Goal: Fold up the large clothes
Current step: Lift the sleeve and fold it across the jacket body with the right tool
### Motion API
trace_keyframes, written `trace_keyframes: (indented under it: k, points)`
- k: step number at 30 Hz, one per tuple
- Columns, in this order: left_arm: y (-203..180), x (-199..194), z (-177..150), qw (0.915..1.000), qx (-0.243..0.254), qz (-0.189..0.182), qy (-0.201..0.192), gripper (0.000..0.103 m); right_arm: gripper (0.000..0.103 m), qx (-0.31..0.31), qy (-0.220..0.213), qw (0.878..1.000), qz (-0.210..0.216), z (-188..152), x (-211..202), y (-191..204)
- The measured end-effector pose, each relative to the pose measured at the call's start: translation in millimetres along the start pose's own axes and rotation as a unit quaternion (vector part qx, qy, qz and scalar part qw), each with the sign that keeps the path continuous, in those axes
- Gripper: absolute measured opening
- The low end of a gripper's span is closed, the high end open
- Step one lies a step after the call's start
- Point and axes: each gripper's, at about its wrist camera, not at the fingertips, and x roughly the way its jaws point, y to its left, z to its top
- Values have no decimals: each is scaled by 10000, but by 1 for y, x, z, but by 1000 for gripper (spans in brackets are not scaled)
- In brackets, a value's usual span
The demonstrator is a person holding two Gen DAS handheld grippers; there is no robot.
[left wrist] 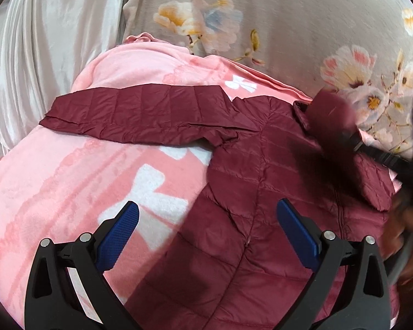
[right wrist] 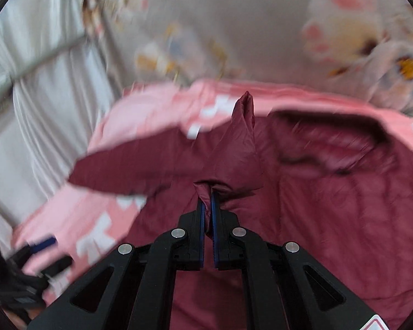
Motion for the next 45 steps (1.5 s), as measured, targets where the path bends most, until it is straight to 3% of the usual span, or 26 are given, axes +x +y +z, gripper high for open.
trace_keyframes:
  k: [4, 9, 11, 12, 16, 18, 22, 23, 26, 28, 30, 33, 34, 35, 36, 38, 40, 43, 45]
  points:
    - [0, 11, 9, 9995, 20, -274, 132, 98, 6, -154, 474, 9987, -47, -25, 39, 16]
    - [-16, 33, 24, 9959, -11, -811, 407, 98, 23, -141, 849, 9963, -21, -44, 52, 13]
    - [-27, 47, 30, 9931, -21, -1017, 578, 98, 49, 26, 690, 9975, 121, -45, 36, 11]
    - [-34, 54, 33, 9912, -40, -1135, 685, 98, 52, 100, 539, 9983, 172, -46, 24, 9]
    - [-56, 83, 36, 9817, -177, -1538, 1110, 98, 54, 518, 129, 9984, 209, -53, -26, -14]
    - [-65, 99, 34, 9779, -238, -1563, 1370, 98, 54, 856, -33, 9963, 95, -63, -54, -38]
    - [-73, 125, 26, 9659, -503, -1735, 1853, 96, 55, 1684, -356, 9839, -486, -93, -110, -105]
    - [-73, 129, 24, 9624, -605, -1801, 1941, 93, 55, 1841, -394, 9804, -581, -98, -118, -118]
    - [-79, 138, 20, 9575, -702, -1906, 2048, 69, 56, 2746, -622, 9554, -890, -121, -148, -182]
    - [-85, 141, 20, 9589, -581, -1845, 2075, 40, 56, 3146, -680, 9413, -1021, -127, -155, -212]
    - [-87, 145, 22, 9611, -524, -1748, 2072, 19, 56, 3410, -593, 9307, -1182, -130, -150, -235]
    - [-87, 147, 28, 9637, -524, -1670, 2016, 6, 52, 3575, -560, 9231, -1298, -124, -137, -254]
    - [-87, 145, 31, 9667, -488, -1595, 1941, 5, 38, 3658, -605, 9199, -1277, -121, -134, -260]
    - [-86, 142, 34, 9697, -445, -1539, 1843, 5, 9, 3726, -678, 9180, -1175, -117, -133, -264]
    - [-86, 139, 36, 9722, -373, -1501, 1760, 4, 3, 3754, -732, 9175, -1094, -114, -133, -264]
    - [-86, 137, 38, 9743, -280, -1470, 1686, 4, 3, 3649, -1125, 9191, -975, -105, -145, -255]
    - [-84, 138, 33, 9759, -166, -1375, 1688, 4, 2, 3389, -1313, 9237, -1210, -100, -156, -242]
    - [-83, 149, 17, 9729, -71, -1374, 1857, 4, 2, 3359, -1029, 9231, -1567, -109, -149, -241]
    - [-83, 149, 11, 9759, 9, -1390, 1682, 4, 2, 3392, -707, 9217, -1743, -118, -134, -249]
